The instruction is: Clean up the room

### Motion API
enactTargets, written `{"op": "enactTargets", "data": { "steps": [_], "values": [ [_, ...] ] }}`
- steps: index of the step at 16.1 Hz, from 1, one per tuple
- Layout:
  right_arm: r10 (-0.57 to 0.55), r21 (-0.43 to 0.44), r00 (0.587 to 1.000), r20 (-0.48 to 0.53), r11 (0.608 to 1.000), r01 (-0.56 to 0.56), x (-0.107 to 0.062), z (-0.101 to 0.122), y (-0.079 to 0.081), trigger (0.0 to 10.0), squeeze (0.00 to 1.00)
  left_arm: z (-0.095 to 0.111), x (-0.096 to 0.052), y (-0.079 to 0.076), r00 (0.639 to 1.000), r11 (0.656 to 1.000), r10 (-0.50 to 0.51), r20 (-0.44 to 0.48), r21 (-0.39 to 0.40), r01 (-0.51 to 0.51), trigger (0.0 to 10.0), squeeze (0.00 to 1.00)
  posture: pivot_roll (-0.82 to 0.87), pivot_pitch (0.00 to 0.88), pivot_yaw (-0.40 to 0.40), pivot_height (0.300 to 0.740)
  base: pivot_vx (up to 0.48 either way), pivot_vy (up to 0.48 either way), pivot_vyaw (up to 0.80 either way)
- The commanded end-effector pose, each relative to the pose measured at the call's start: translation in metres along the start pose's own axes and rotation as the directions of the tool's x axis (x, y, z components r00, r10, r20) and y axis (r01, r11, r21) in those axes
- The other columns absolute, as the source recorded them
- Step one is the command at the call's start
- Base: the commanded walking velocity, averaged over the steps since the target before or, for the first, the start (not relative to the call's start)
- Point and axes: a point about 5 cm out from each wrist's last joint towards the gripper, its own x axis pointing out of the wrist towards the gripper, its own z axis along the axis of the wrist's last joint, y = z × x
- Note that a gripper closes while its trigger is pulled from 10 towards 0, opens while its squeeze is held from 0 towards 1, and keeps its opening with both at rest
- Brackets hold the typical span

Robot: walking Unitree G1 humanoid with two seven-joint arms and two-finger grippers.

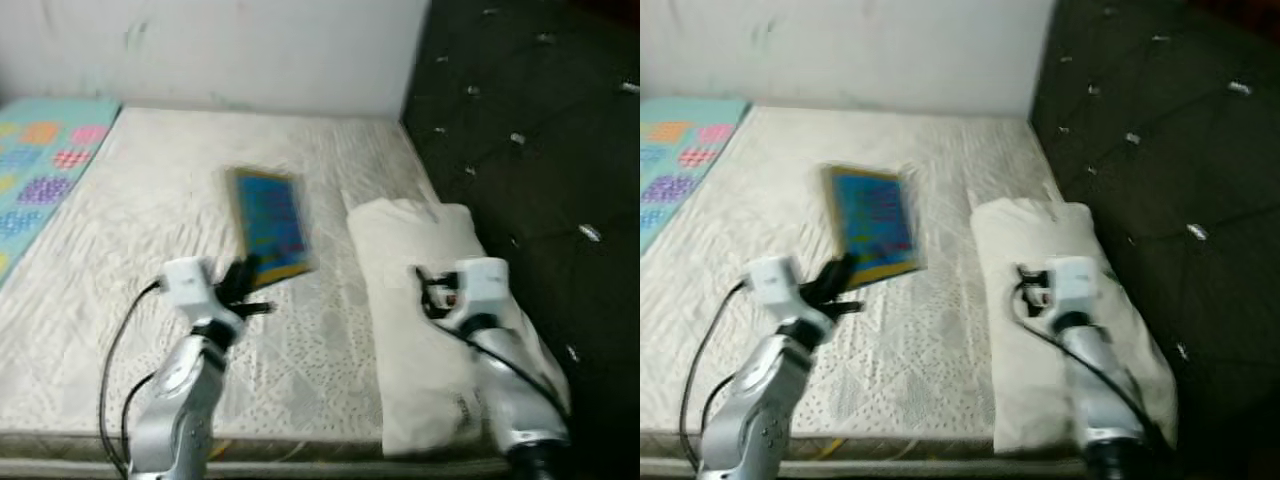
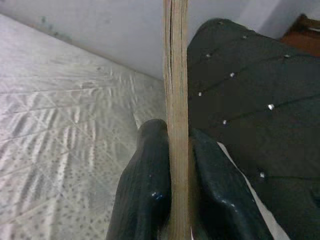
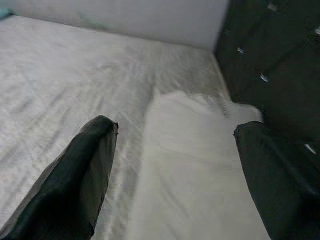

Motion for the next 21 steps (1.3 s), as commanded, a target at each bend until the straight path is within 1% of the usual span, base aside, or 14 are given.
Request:
{"op": "enactTargets", "data": {
  "steps": [1,6,21],
  "values": [
    [0.038,0.016,0.999,0.028,0.999,-0.039,0.0040,0.0072,0.0141,10.0,0.00,0.0080,-0.0044,0.0084,0.997,0.998,0.062,0.048,-0.010,-0.061,10.0,0.00,-0.05,0.000,-0.042,0.740,0.000,0.000,0.00],
    [0.024,0.009,0.999,0.022,1.000,-0.024,0.0026,0.0059,0.0099,10.0,0.00,0.0080,-0.0057,0.0081,0.997,0.998,0.056,0.047,-0.021,-0.055,10.0,0.00,-0.05,0.000,-0.038,0.740,0.000,0.000,0.00],
    [0.024,0.009,0.999,0.022,1.000,-0.024,0.0026,0.0059,0.0099,10.0,0.00,0.0080,-0.0057,0.0081,0.997,0.998,0.056,0.047,-0.021,-0.055,10.0,0.00,-0.05,0.000,-0.038,0.740,0.000,0.000,0.00]
  ]
}}
